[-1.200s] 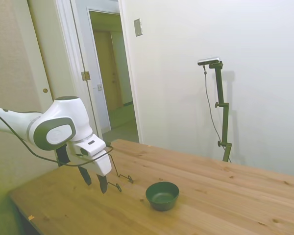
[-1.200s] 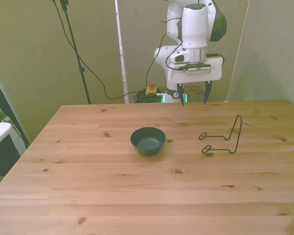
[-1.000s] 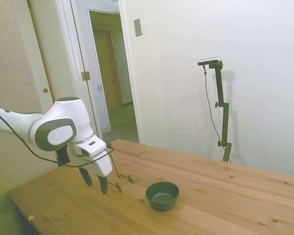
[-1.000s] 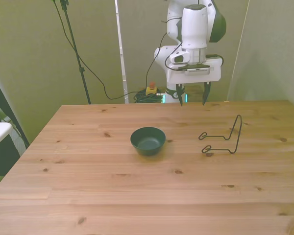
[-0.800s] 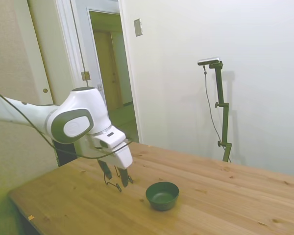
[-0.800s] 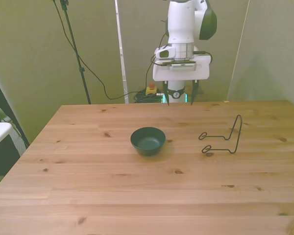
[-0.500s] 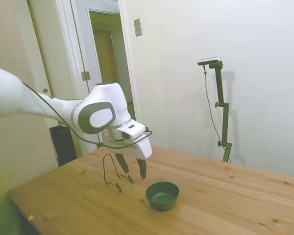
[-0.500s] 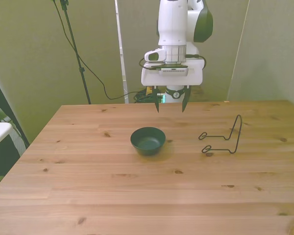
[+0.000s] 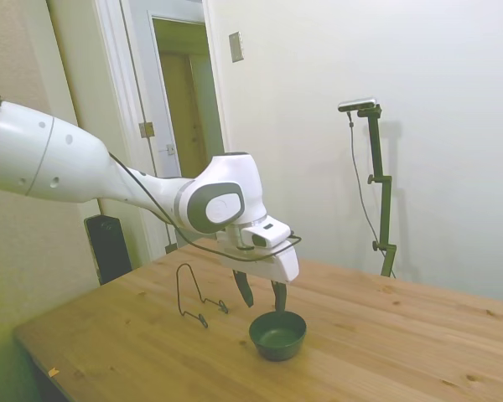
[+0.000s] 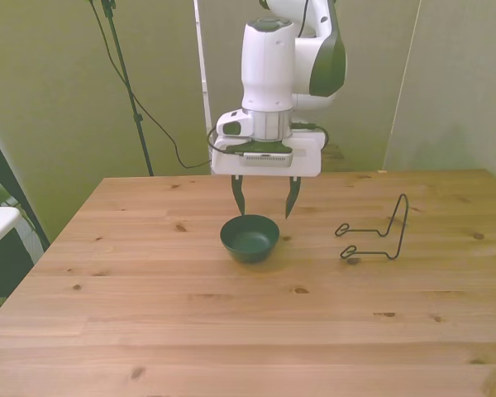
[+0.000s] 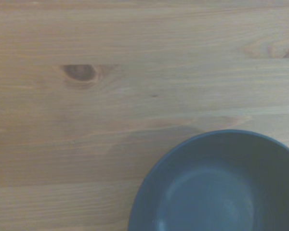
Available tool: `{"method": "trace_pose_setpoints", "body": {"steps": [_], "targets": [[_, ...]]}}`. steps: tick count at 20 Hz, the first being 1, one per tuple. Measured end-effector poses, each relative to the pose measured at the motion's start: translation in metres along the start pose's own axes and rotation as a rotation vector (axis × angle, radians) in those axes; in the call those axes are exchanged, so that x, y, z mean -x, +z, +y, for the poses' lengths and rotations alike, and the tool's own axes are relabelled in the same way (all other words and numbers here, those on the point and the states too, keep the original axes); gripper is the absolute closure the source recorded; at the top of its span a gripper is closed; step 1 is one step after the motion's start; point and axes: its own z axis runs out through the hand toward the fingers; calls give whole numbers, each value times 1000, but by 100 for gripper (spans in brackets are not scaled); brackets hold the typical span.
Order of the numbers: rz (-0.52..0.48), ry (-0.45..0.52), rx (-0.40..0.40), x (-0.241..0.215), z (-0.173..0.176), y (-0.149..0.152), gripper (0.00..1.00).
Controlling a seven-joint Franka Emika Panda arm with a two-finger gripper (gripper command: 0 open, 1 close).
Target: Load the bowl
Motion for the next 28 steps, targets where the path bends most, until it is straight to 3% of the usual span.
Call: {"method": "trace_pose_setpoints", "body": {"steps": [7, 12, 13, 28], "targets": [[-13, -38, 2, 18, -26, 23, 0], [-21, -11, -5, 14, -19, 54, 0], [-20, -8, -6, 13, -18, 57, 100], [-15, -15, -41, 20, -26, 45, 100]]}}
